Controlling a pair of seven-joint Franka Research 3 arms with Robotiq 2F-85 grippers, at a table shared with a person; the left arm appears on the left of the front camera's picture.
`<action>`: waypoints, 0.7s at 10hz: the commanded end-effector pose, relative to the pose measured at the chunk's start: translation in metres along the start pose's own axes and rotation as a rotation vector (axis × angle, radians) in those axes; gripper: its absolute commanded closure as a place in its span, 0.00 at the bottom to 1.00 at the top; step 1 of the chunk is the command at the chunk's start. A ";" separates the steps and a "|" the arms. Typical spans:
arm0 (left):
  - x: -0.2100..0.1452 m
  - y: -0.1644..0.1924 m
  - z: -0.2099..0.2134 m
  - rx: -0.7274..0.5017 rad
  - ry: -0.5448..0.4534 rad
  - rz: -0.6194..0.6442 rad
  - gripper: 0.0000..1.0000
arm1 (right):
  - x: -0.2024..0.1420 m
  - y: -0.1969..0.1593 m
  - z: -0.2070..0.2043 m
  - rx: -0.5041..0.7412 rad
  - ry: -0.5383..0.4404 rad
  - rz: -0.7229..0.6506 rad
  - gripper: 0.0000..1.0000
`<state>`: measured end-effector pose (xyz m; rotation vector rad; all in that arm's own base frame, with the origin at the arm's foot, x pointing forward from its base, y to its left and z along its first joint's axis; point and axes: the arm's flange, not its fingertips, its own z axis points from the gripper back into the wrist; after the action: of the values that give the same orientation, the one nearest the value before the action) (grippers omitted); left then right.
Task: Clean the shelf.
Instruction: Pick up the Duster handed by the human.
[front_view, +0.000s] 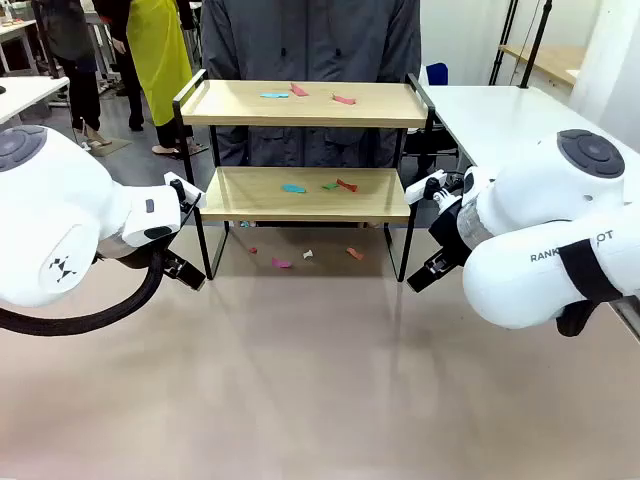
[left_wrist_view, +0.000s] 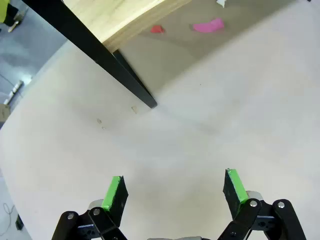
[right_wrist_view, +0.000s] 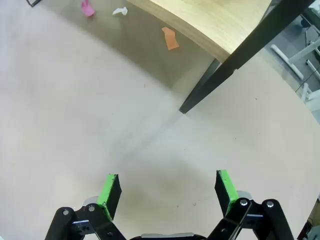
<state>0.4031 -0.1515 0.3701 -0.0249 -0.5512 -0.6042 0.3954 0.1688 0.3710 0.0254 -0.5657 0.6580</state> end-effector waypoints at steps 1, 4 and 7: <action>0.000 0.000 0.000 0.000 0.000 0.000 0.00 | 0.000 0.000 0.000 0.000 0.000 0.000 0.00; 0.000 0.000 0.000 0.000 0.000 0.000 0.00 | 0.000 0.000 0.000 0.000 0.000 0.000 0.00; 0.000 0.000 0.000 0.000 0.000 0.000 0.00 | 0.000 0.000 0.000 0.000 0.000 0.000 0.00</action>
<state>0.4030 -0.1518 0.3701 -0.0251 -0.5512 -0.6044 0.3954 0.1689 0.3710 0.0248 -0.5657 0.6588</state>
